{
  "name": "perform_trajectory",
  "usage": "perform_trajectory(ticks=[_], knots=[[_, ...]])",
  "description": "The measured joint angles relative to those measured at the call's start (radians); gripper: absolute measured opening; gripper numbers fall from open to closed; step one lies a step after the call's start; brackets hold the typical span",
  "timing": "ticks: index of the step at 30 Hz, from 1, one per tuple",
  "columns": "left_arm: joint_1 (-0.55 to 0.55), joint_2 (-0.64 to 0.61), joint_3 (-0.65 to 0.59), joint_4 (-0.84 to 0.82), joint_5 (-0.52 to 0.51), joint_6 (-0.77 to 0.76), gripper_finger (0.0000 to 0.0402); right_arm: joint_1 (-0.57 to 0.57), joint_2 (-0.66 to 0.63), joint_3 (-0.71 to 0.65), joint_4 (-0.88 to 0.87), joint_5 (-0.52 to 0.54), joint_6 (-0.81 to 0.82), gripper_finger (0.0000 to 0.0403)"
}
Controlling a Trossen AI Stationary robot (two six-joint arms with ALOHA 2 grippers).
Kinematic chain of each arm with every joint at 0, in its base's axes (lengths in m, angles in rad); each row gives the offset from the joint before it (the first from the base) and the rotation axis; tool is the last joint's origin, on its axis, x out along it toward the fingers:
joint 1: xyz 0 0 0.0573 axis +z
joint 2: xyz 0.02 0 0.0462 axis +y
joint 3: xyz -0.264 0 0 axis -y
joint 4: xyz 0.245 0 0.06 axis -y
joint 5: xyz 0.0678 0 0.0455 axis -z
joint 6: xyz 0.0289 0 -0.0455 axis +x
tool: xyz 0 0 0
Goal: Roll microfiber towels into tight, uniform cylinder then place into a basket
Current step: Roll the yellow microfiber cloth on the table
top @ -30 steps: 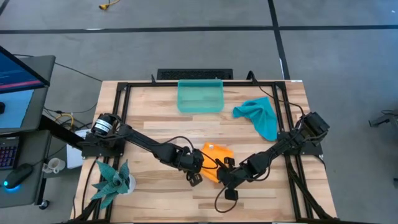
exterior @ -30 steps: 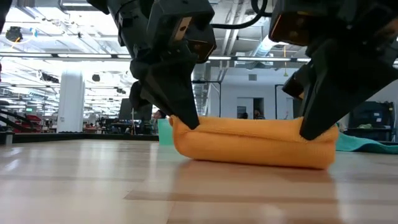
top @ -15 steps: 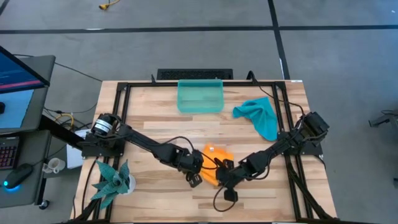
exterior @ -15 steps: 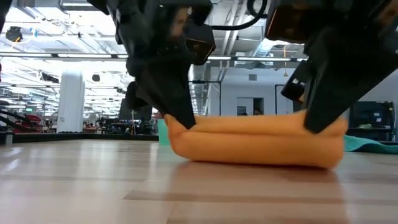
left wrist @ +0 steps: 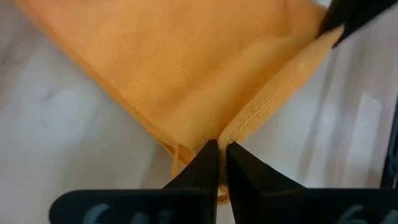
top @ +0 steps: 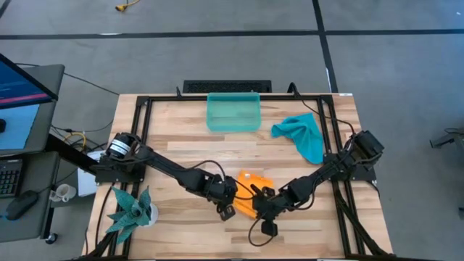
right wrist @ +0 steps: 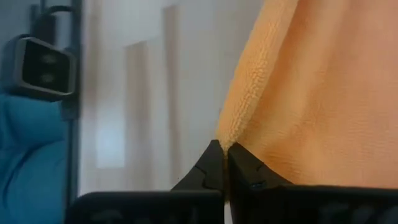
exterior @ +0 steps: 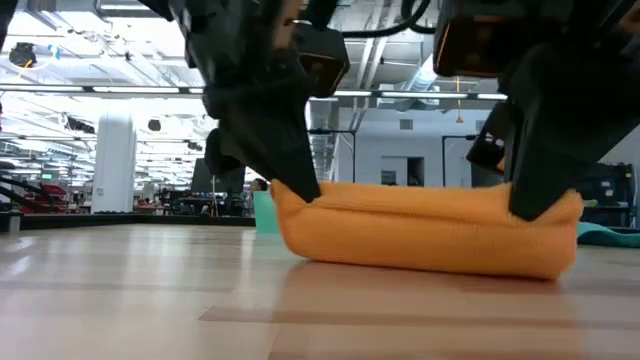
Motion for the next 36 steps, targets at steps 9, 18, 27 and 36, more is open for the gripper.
perform_trajectory(ticks=[9,18,27,36], knots=[[0.039,0.002,-0.062,-0.053,-0.031,-0.063,0.0010,-0.010,0.001,-0.005,-0.094,-0.006,0.054,0.0014],[0.078,0.001,-0.082,-0.072,-0.034,-0.055,0.0010,-0.012,0.000,-0.002,-0.132,0.037,0.112,0.0015],[0.041,0.001,-0.017,-0.072,-0.024,0.151,0.0010,-0.011,0.000,-0.002,-0.125,0.051,0.104,0.0019],[-0.088,0.001,0.041,0.037,-0.025,0.615,0.0011,-0.015,0.000,-0.002,-0.114,0.053,0.104,0.0018]])
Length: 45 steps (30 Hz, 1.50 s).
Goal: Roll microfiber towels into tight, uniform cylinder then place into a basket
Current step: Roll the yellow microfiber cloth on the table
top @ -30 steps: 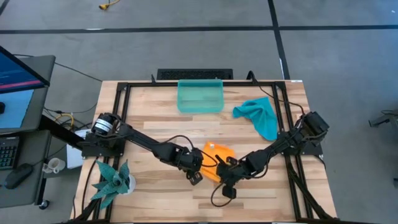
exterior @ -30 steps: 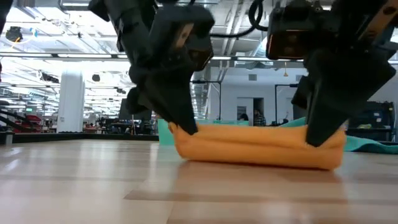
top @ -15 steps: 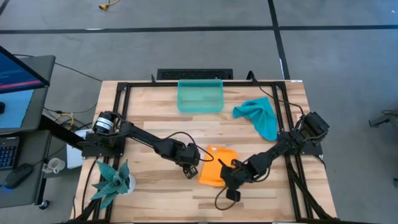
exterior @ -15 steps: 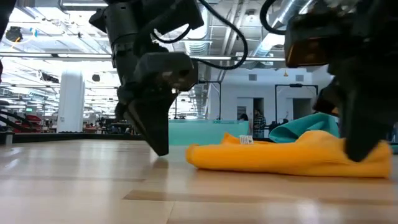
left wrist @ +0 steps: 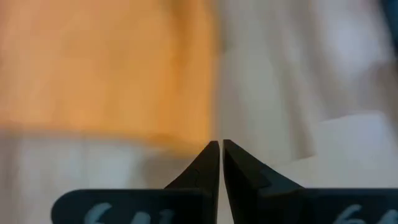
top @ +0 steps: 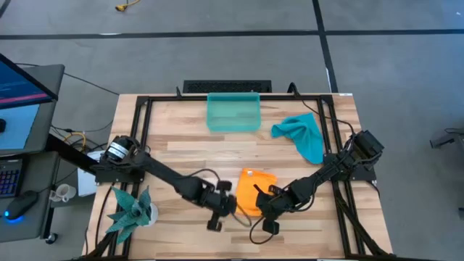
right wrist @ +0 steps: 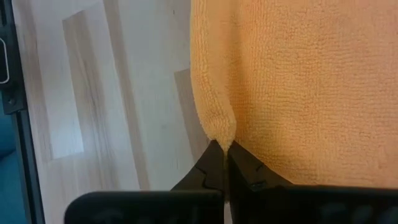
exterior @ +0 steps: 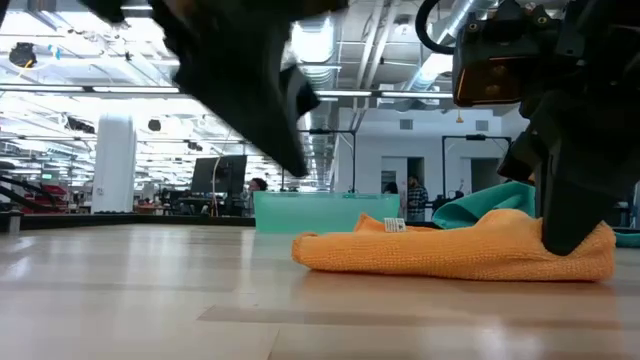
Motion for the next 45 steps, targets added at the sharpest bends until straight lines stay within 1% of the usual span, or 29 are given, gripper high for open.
perform_trajectory(ticks=[3,4,7,9,11,14,16,18,22,26,31,38,41,45], knots=[[-0.011,0.013,0.002,0.123,0.013,0.044,0.0011,0.000,0.000,0.000,0.011,0.000,0.000,0.0017],[-0.008,0.017,0.002,0.138,0.020,0.060,0.0011,0.000,0.000,0.000,0.013,0.000,0.000,0.0015],[0.007,0.036,0.004,0.159,0.079,0.077,0.0011,0.000,0.000,0.001,0.017,0.001,0.000,0.0011],[0.011,0.050,-0.001,0.124,0.102,0.077,0.0011,0.000,0.000,0.001,0.021,0.002,0.000,0.0013],[0.018,0.084,0.001,0.157,0.142,0.089,0.0011,0.000,0.000,0.001,0.021,0.003,0.000,0.0017],[0.031,0.132,0.005,0.155,0.216,0.131,0.0011,-0.004,0.000,0.002,0.018,0.003,0.000,0.0019],[0.041,0.156,0.013,0.156,0.234,0.149,0.0011,-0.005,0.000,0.002,0.012,0.003,0.000,0.0015],[0.049,0.154,0.019,0.148,0.224,0.144,0.0011,-0.005,0.000,0.002,0.012,0.003,0.001,0.0012],[0.055,0.149,0.022,0.129,0.129,0.102,0.0011,-0.005,0.000,0.002,0.014,0.003,0.001,0.0016],[0.055,0.148,0.022,0.073,0.092,0.095,0.0011,-0.005,0.000,0.002,0.012,0.003,0.001,0.0018],[0.054,0.147,0.030,0.059,0.030,0.114,0.0011,-0.005,0.000,0.002,0.013,0.002,0.001,0.0011],[0.046,0.147,0.073,0.038,0.025,0.118,0.0011,-0.005,0.000,0.002,0.013,0.007,0.001,0.0016],[0.032,0.147,0.079,0.061,0.029,0.153,0.0011,-0.005,0.000,0.002,0.018,0.031,0.001,0.0009],[0.018,0.147,0.079,0.113,0.055,0.194,0.0011,-0.007,0.000,0.002,0.025,0.045,0.002,0.0014]])
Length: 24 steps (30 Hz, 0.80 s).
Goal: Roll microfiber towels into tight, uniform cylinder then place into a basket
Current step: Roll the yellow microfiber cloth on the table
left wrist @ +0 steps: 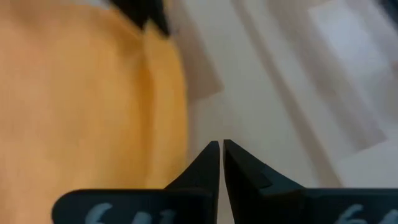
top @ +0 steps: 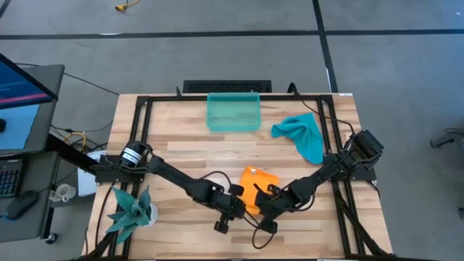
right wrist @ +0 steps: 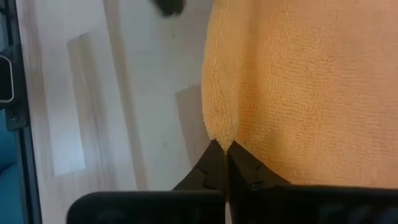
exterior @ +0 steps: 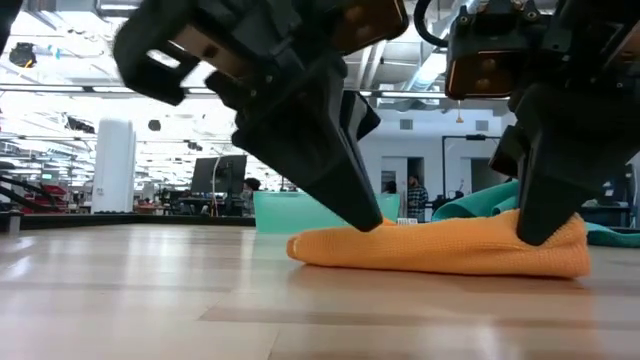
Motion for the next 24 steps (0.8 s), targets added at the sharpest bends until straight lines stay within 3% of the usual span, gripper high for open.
perform_trajectory(ticks=[24], knots=[[0.014,0.000,-0.017,0.028,0.016,-0.020,0.0011,0.000,0.000,0.000,0.012,0.000,0.000,0.0013]])
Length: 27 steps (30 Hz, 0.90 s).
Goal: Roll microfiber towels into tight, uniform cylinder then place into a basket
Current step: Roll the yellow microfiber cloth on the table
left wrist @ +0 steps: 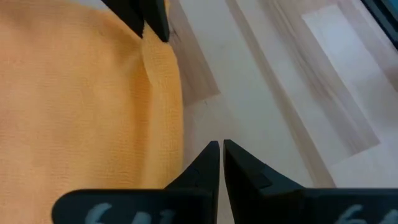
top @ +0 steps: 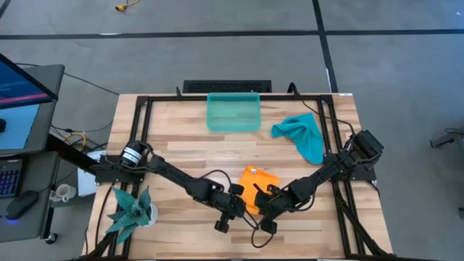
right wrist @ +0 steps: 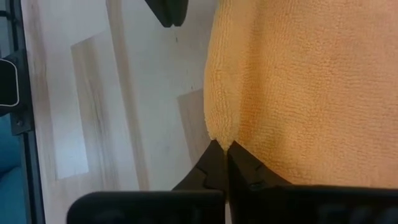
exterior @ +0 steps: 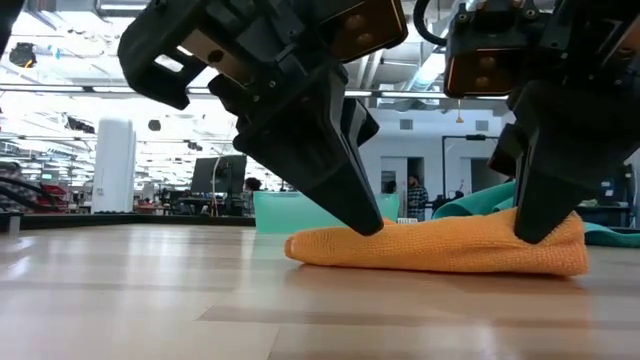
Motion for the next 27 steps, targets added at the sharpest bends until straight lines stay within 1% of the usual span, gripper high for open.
perform_trajectory(ticks=[4,10,12,14,16,21,25,27], knots=[[0.002,0.000,0.000,-0.005,-0.017,0.000,0.0011,0.000,0.000,0.000,0.000,0.000,0.000,0.0019],[0.012,0.000,0.000,-0.029,-0.020,-0.003,0.0011,0.000,0.000,0.000,0.000,0.000,0.000,0.0010],[0.012,0.025,0.003,0.013,-0.012,-0.001,0.0011,-0.003,0.000,0.000,0.000,0.000,0.000,0.0013],[0.013,0.043,-0.003,-0.001,-0.003,0.023,0.0011,-0.007,0.000,0.000,0.000,0.000,0.000,0.0017],[0.017,0.068,0.018,0.016,0.018,0.045,0.0011,-0.008,0.000,0.000,-0.006,0.000,0.000,0.0018],[0.021,0.067,0.038,-0.046,0.012,0.033,0.0011,-0.008,0.000,-0.001,-0.012,0.000,-0.001,0.0010],[0.018,0.056,0.037,-0.067,-0.035,0.027,0.0011,-0.008,0.000,-0.001,-0.020,0.000,-0.001,0.0016],[0.013,0.056,0.037,-0.068,-0.078,0.027,0.0011,-0.008,0.000,-0.001,-0.020,0.000,0.000,0.0018]])
